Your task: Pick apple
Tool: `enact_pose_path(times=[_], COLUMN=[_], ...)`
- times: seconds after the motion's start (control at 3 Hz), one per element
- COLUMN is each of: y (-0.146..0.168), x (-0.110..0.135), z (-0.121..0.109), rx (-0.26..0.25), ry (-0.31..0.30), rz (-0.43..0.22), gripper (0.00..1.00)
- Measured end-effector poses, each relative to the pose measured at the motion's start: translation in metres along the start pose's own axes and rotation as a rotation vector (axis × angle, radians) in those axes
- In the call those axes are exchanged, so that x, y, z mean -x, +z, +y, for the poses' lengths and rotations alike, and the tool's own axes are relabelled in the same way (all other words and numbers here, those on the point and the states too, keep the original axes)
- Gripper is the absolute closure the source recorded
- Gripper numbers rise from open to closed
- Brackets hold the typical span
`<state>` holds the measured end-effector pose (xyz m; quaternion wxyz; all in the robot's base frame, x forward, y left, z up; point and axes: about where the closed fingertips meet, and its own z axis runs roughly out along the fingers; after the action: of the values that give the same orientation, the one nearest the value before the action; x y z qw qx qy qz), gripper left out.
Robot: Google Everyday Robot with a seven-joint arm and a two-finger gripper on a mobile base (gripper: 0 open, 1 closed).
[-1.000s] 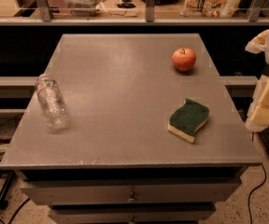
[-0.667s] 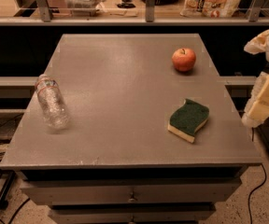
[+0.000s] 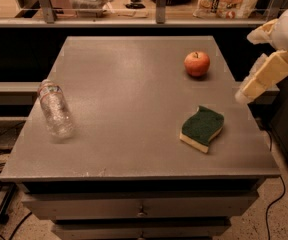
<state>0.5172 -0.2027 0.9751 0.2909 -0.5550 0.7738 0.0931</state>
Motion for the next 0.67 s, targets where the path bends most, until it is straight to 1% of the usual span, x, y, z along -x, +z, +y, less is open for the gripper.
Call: enact_pose_path(times=[0.33, 0.67], y=[0.003, 0.016], x=[0.002, 0.009], z=[-0.002, -0.011], rx=[-0.005, -0.022], ry=[0.007, 0.035], rz=[-0.006, -0.027], gripper=[0.0, 0.0])
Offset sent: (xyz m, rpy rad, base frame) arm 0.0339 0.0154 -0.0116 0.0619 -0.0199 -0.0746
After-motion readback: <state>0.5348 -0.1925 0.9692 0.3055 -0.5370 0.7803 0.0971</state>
